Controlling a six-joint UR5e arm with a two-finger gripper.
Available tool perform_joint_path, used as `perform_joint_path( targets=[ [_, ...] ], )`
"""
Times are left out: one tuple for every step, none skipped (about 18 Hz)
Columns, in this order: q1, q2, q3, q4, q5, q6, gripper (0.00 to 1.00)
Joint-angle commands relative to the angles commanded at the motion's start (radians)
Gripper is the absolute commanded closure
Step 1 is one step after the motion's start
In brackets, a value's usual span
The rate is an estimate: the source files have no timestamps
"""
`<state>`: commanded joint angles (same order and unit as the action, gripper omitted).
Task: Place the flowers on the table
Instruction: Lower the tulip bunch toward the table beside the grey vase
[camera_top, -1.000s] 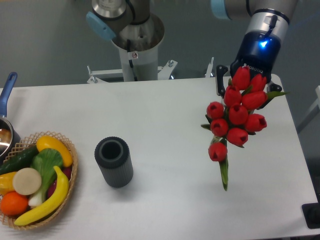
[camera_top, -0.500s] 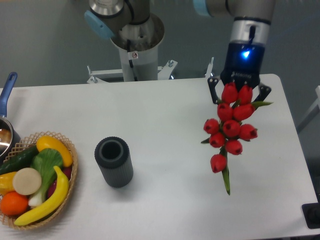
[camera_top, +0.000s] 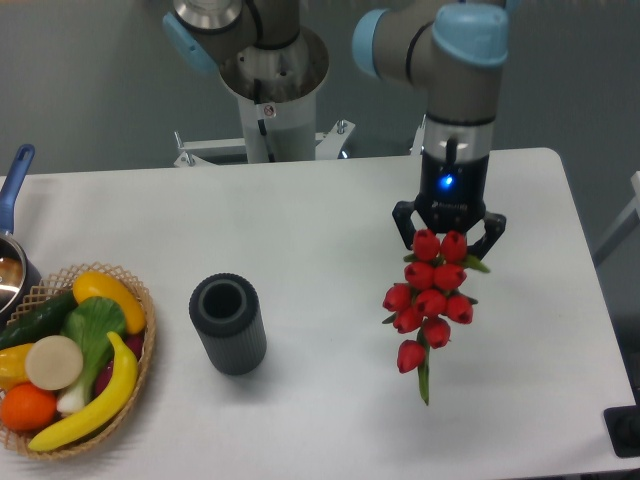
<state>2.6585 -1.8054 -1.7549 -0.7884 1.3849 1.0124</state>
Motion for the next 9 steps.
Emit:
perform_joint_path(
  targets=[
    [-0.014, -0.018, 0.000, -0.002, 0.026, 0.003, 0.61],
    [-0.026, -0.037, 0.000, -0.003, 0.049, 0.012, 0.61],
    [-0.034, -0.052, 0.000, -0.003, 0.068, 0.023, 0.60],
    [-0.044, -0.067, 0.000, -0.003, 0.081, 0.029, 0.61],
    [-0.054, -0.084, 0.002, -0.003, 0.091, 0.029, 0.61],
    [-0.063, -0.098, 0.000, -0.003, 0.104, 0.029, 0.61],
    [-0.075, -0.110, 0.000, -0.002, 0.115, 0.028, 0.60],
    [-0.084, -0.123, 0.002, 0.000, 0.115, 0.029, 0.60],
    [-0.086, -0.137, 0.009, -0.002, 0.112, 0.032, 0.61]
  ],
)
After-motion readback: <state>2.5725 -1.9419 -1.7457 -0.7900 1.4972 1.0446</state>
